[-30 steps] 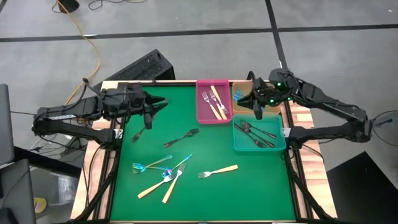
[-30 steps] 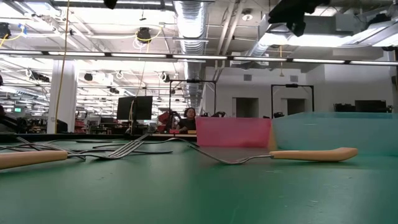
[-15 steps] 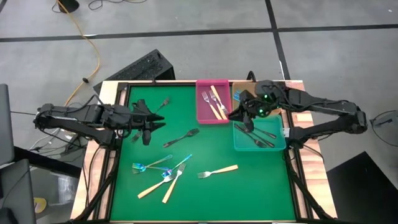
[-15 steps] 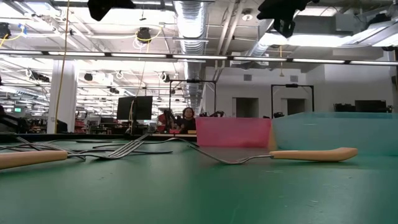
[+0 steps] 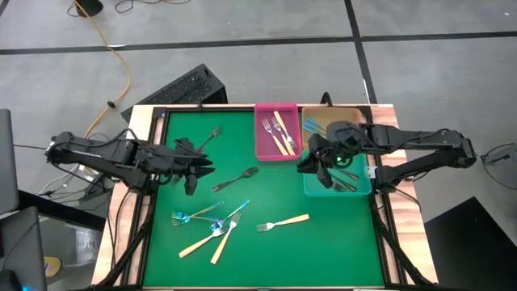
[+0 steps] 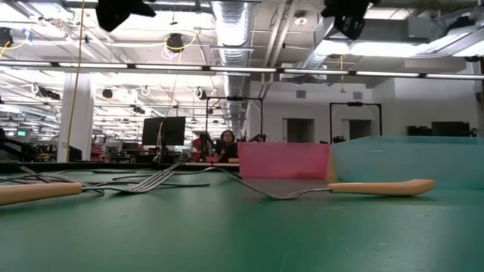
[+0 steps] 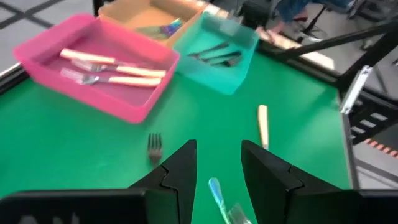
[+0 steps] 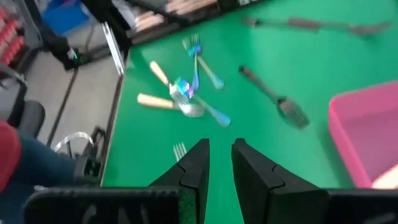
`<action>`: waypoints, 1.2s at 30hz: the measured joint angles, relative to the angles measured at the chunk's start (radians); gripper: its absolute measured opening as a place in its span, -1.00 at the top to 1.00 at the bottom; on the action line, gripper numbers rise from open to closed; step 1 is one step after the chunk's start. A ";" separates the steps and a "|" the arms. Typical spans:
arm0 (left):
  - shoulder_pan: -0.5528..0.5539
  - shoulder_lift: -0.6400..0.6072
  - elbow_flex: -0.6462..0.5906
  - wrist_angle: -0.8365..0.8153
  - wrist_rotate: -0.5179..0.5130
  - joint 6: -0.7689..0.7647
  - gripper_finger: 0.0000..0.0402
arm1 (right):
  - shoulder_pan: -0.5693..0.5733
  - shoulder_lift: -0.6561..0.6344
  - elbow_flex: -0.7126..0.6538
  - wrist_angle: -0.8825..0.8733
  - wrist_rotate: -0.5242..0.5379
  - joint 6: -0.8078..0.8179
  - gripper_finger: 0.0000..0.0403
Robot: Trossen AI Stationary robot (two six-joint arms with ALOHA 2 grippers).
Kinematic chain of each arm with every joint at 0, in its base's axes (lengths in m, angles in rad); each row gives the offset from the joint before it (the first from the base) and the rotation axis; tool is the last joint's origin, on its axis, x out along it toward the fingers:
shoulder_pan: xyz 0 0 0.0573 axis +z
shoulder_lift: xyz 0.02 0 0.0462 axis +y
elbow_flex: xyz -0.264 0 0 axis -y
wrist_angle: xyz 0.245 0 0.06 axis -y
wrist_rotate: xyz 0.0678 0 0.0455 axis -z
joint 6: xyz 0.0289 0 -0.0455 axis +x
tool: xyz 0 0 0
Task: Sort silverware by color (type)
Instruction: Put the black fork into the blue bin
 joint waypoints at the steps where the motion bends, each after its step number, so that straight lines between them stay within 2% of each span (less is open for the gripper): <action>1: 0.002 0.012 0.000 -0.003 -0.008 -0.012 0.45 | 0.005 0.001 -0.001 -0.015 0.000 0.000 0.54; 6: 0.018 0.106 0.000 -0.051 -0.081 -0.060 0.44 | 0.025 0.030 -0.024 -0.031 0.000 -0.001 0.54; 8: 0.024 0.158 0.000 -0.065 -0.077 -0.046 0.42 | 0.029 0.049 -0.029 -0.018 0.000 0.000 0.54; 11: 0.043 0.245 0.000 -0.068 -0.062 -0.038 0.35 | 0.028 0.069 -0.036 -0.092 0.000 0.000 0.54; 17: 0.074 0.402 0.000 -0.071 0.010 0.033 0.21 | 0.042 0.101 -0.031 -0.108 0.001 0.013 0.54; 22: 0.074 0.496 0.000 -0.084 -0.038 0.103 0.13 | 0.054 0.117 -0.033 -0.114 0.006 0.034 0.54; 29: 0.098 0.582 -0.006 -0.004 -0.042 0.247 0.11 | 0.069 0.116 -0.033 -0.108 0.029 0.050 0.54; 36: 0.138 0.587 -0.152 0.162 -0.024 0.237 0.11 | 0.068 0.116 -0.033 -0.102 0.035 0.090 0.54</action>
